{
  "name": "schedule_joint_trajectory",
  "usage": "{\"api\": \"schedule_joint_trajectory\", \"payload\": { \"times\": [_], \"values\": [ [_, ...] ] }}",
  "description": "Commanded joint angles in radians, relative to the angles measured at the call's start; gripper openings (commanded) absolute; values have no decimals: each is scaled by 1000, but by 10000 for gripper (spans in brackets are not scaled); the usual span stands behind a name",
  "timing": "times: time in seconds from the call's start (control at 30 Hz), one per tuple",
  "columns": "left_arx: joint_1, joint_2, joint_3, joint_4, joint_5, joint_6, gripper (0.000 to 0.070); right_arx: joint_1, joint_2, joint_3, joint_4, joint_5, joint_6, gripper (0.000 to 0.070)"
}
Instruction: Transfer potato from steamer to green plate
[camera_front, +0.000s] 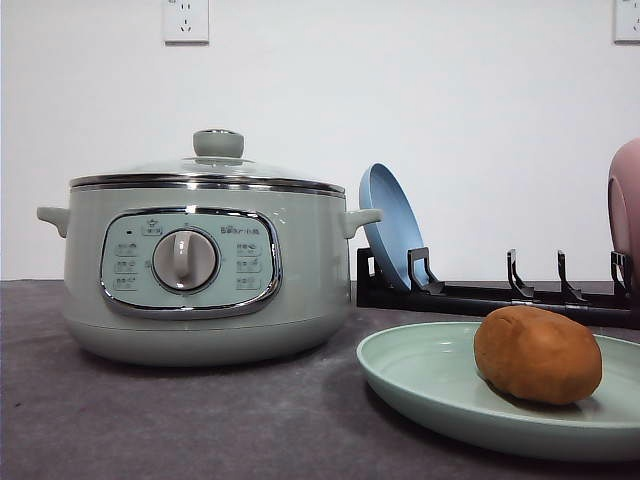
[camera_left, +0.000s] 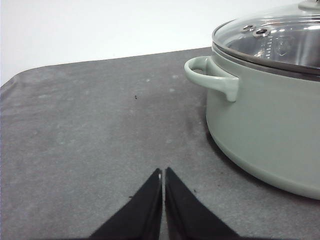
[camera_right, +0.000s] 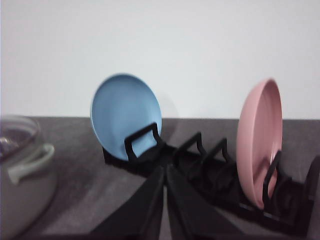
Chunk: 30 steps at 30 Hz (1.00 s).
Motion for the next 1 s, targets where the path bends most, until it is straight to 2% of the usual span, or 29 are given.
{"api": "schedule_joint_trajectory", "payload": {
  "times": [0.0, 0.27, 0.7, 0.97],
  "values": [
    [2, -2, -21, -8, -2, -5, 0, -2, -23, -24, 12, 2, -13, 0],
    [2, -2, -21, -8, -2, -5, 0, -2, -107, -142, -2, 3, -10, 0],
    [2, -2, -21, -8, -2, -5, 0, 0, -157, -141, -234, 6, -29, 0],
    [2, -2, -21, -8, -2, -5, 0, 0, -157, -141, -229, 1, -26, 0]
  ]
}}
